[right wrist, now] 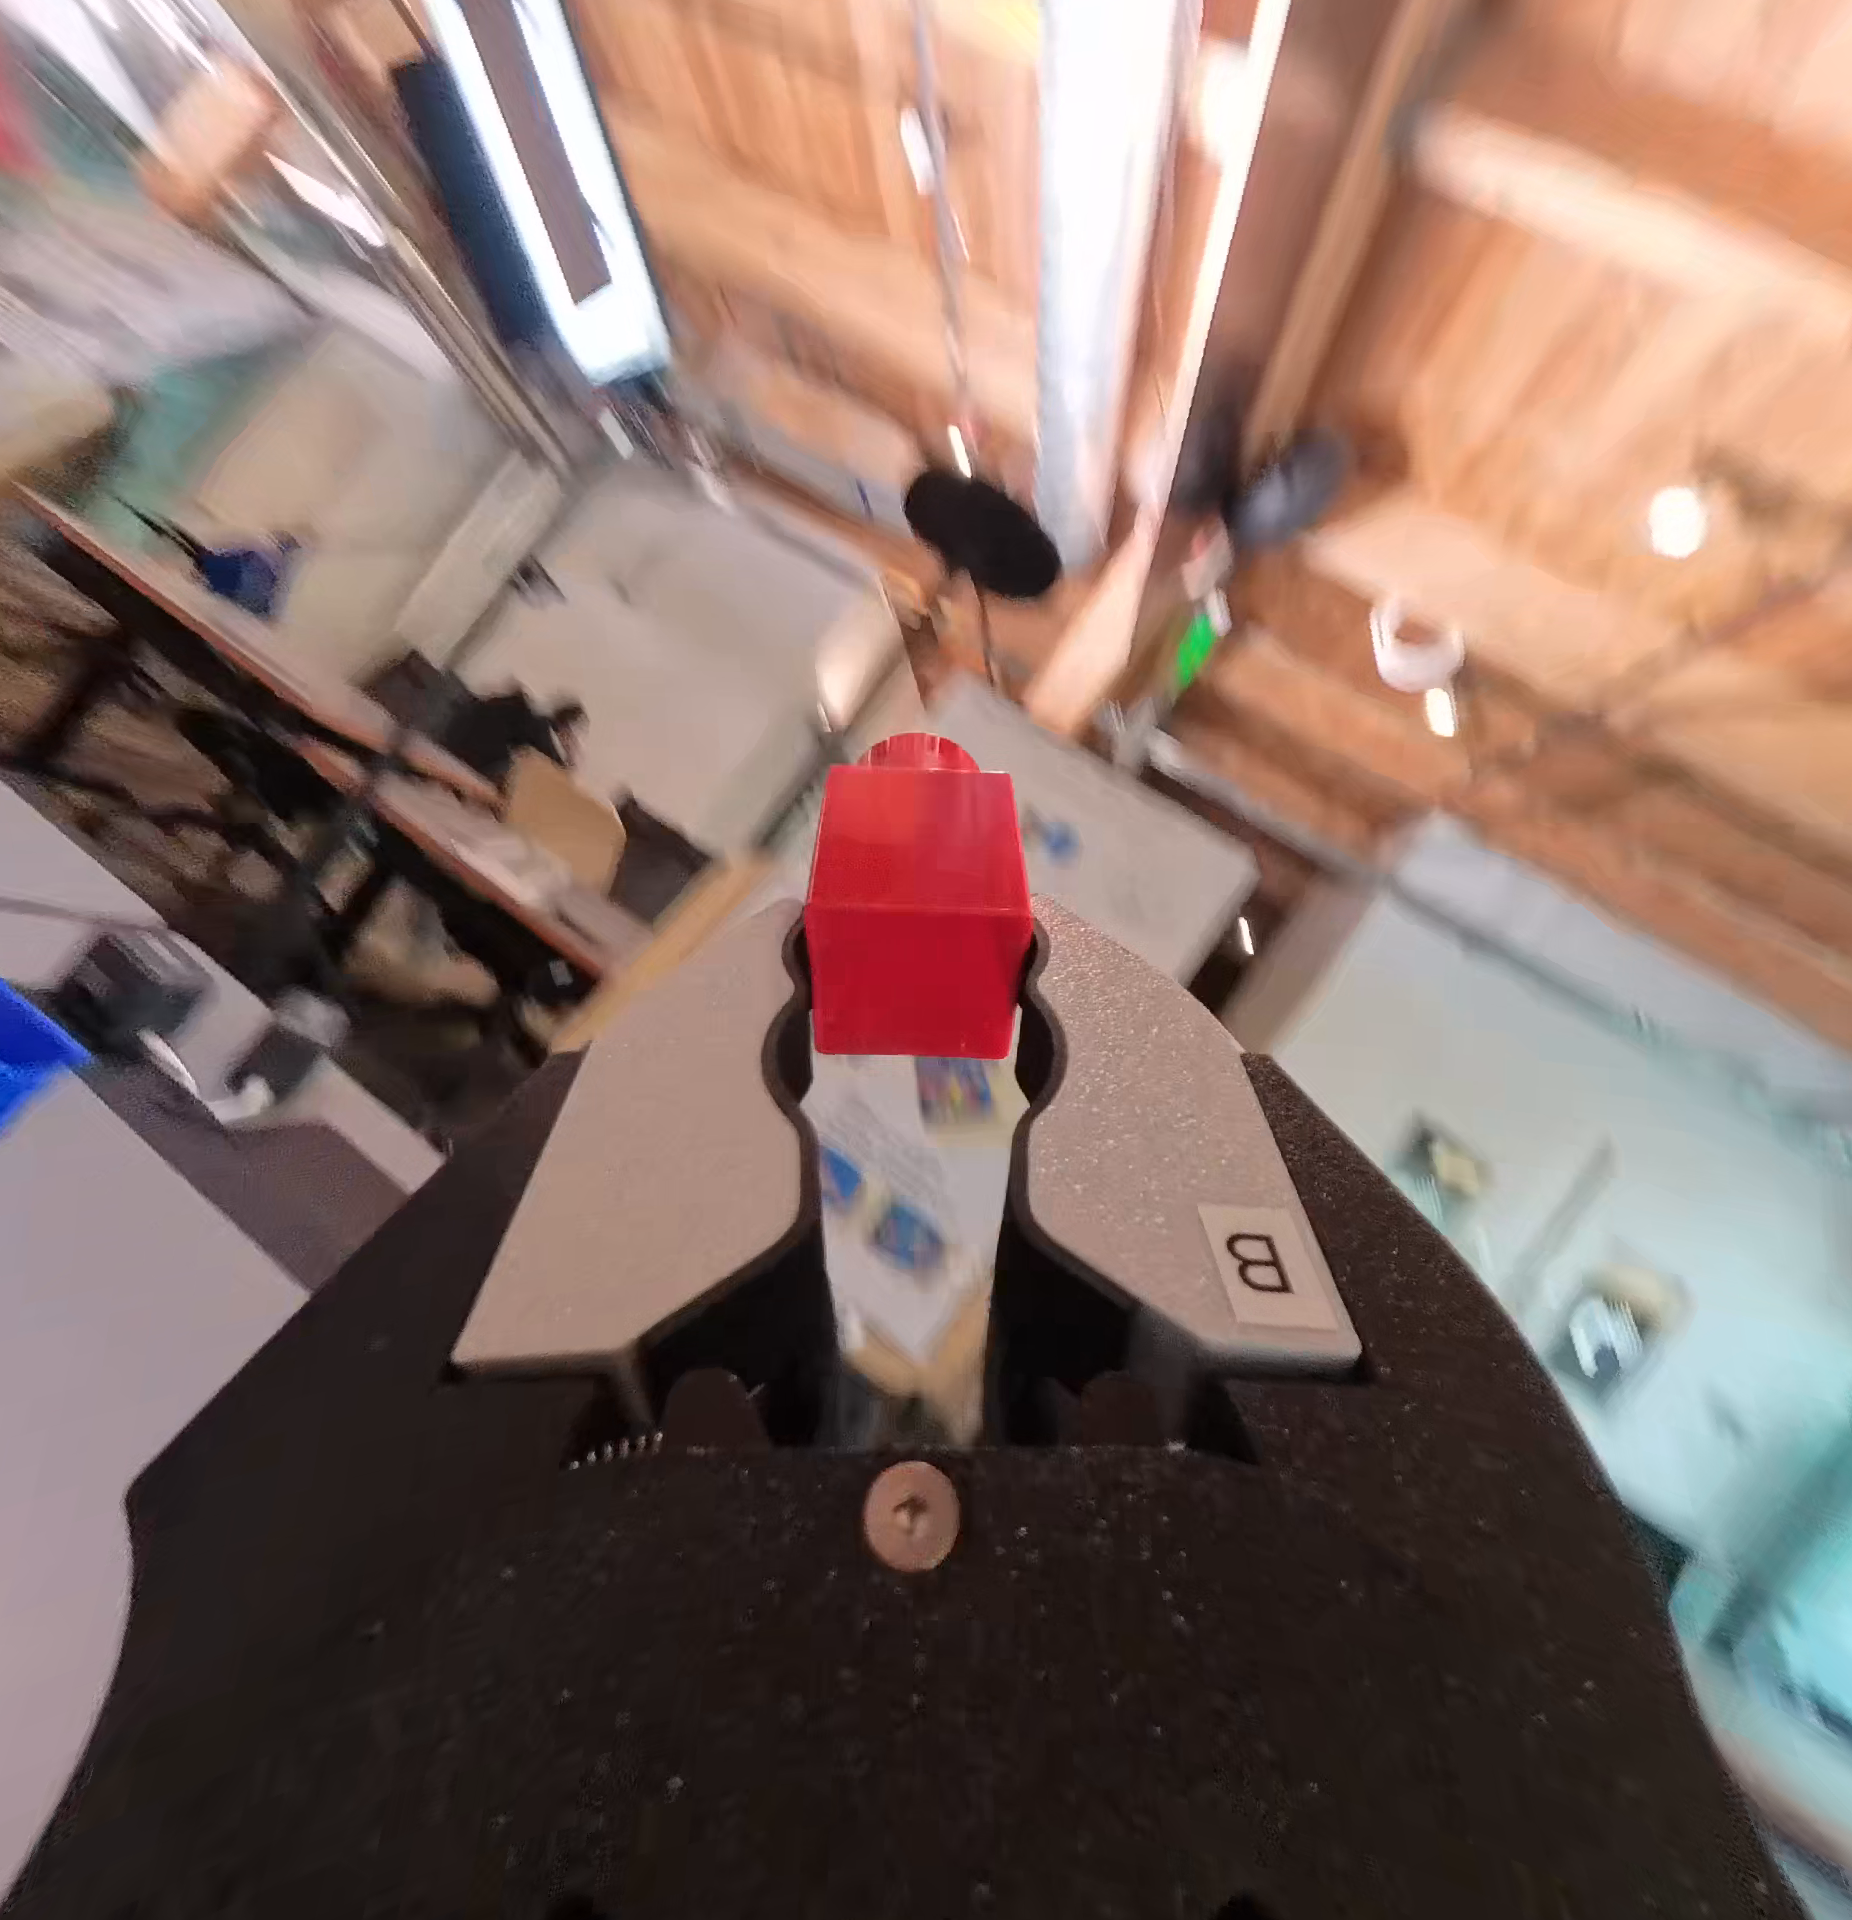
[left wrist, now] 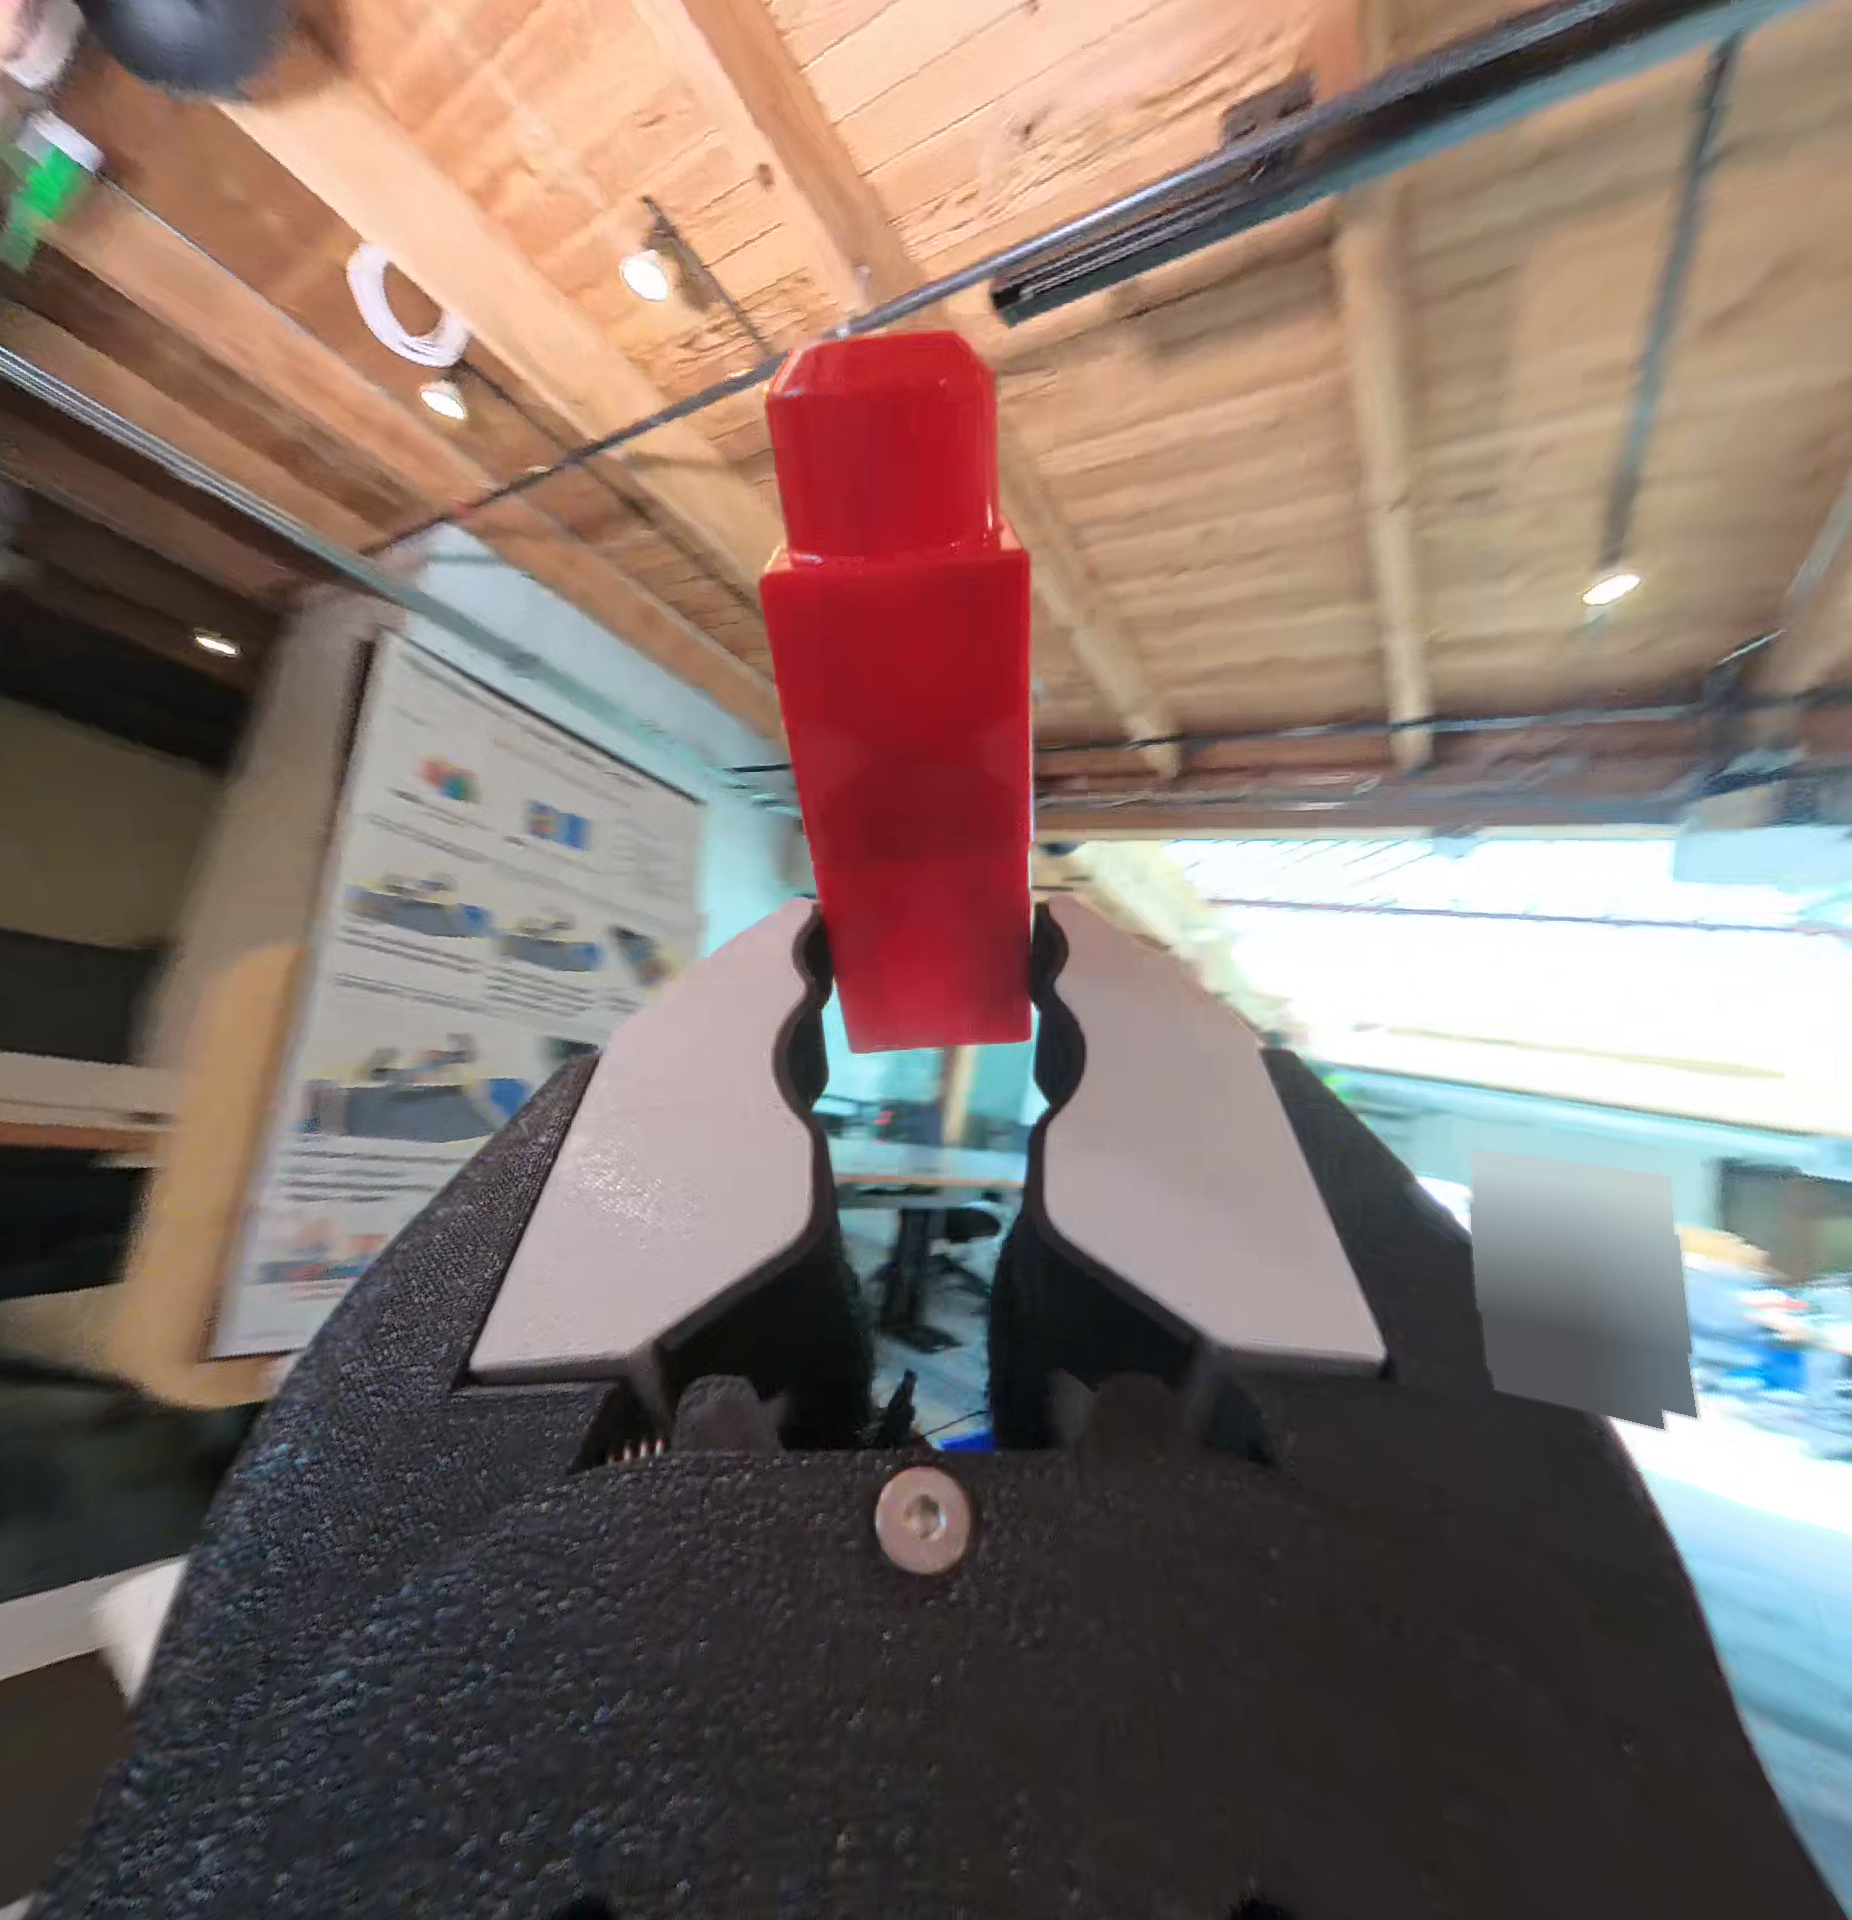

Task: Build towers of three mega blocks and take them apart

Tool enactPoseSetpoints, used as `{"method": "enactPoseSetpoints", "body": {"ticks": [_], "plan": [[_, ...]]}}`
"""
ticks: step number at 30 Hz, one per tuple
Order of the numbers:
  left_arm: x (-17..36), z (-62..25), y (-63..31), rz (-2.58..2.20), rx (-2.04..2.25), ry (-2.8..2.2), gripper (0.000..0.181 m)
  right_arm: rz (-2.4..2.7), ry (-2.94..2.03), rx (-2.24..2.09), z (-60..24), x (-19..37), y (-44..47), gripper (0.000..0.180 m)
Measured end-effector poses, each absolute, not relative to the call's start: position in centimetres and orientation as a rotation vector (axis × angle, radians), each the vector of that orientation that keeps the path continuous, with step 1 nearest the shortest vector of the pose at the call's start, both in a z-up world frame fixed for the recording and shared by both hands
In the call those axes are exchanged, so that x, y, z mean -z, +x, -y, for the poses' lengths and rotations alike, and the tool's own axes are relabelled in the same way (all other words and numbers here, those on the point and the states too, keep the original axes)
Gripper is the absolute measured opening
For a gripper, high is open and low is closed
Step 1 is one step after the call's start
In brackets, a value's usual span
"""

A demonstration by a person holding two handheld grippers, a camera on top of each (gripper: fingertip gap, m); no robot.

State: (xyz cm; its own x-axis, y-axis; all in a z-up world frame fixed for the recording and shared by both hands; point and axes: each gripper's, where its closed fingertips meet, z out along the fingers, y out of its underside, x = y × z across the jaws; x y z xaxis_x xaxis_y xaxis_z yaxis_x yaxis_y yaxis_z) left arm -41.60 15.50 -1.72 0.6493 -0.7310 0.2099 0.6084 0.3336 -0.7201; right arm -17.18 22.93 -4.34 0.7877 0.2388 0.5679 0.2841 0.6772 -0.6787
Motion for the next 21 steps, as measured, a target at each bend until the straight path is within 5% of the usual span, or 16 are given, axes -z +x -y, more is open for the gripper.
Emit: {"method": "enactPoseSetpoints", "body": {"ticks": [11,21], "plan": [[3.0,-16.2,-38.1,-0.34,0.815,-0.97,0.036,0.196,-2.029,0.275,-34.7,24.8,6.2,0.036],[3.9,-16.9,-36.3,-0.41,0.731,-1.024,0.037,0.145,-2.365,0.123,-35.3,35.2,8.0,0.036]]}}
